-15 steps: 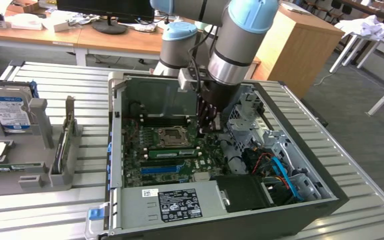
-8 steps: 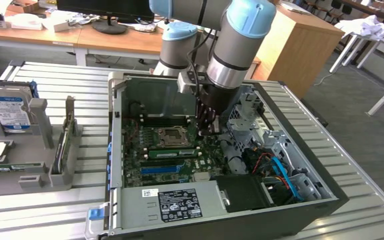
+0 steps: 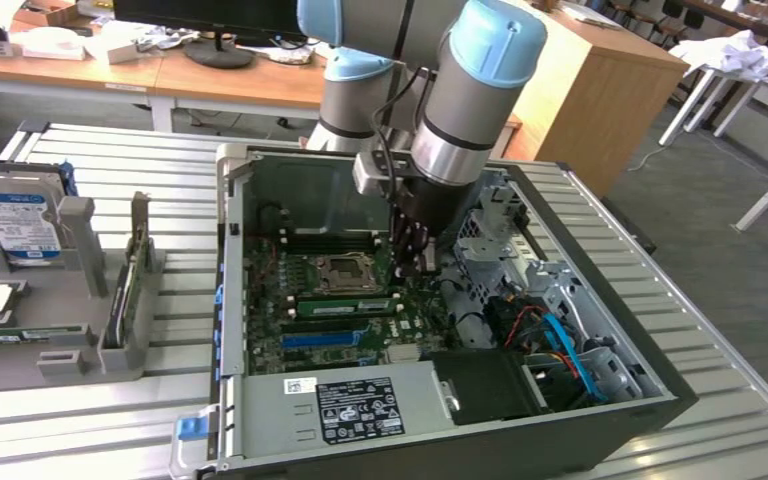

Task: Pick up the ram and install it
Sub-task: 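Press down the ram until it locks into place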

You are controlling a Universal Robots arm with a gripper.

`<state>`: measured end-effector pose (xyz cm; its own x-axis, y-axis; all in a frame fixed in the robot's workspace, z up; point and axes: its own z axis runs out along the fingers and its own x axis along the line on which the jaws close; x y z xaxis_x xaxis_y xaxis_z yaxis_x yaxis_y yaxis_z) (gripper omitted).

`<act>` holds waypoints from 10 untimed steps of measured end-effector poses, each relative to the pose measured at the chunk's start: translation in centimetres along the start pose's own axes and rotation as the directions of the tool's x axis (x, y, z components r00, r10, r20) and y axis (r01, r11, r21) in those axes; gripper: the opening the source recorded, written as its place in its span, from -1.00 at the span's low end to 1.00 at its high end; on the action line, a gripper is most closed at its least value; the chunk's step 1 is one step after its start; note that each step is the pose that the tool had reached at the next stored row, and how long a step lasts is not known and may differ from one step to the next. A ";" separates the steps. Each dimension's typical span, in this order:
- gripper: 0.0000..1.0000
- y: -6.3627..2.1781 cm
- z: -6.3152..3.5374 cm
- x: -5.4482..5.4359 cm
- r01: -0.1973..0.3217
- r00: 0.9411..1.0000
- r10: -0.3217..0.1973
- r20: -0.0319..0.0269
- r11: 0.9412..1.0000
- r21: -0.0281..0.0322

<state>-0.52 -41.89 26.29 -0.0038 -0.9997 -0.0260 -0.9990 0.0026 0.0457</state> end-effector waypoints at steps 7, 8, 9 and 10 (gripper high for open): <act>-0.79 -0.01 0.29 0.0 0.000 1.000 0.000 0.000 1.000 0.000; -0.79 -0.01 0.29 0.0 0.000 1.000 0.000 0.000 1.000 0.000; -0.79 -0.04 0.30 0.0 0.000 1.000 0.000 0.000 1.000 0.000; -0.79 -0.09 0.29 0.0 0.000 1.000 0.000 0.000 1.000 0.000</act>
<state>-0.44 -41.89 25.99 -0.0039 -0.9997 -0.0259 -0.9989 0.0027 0.0458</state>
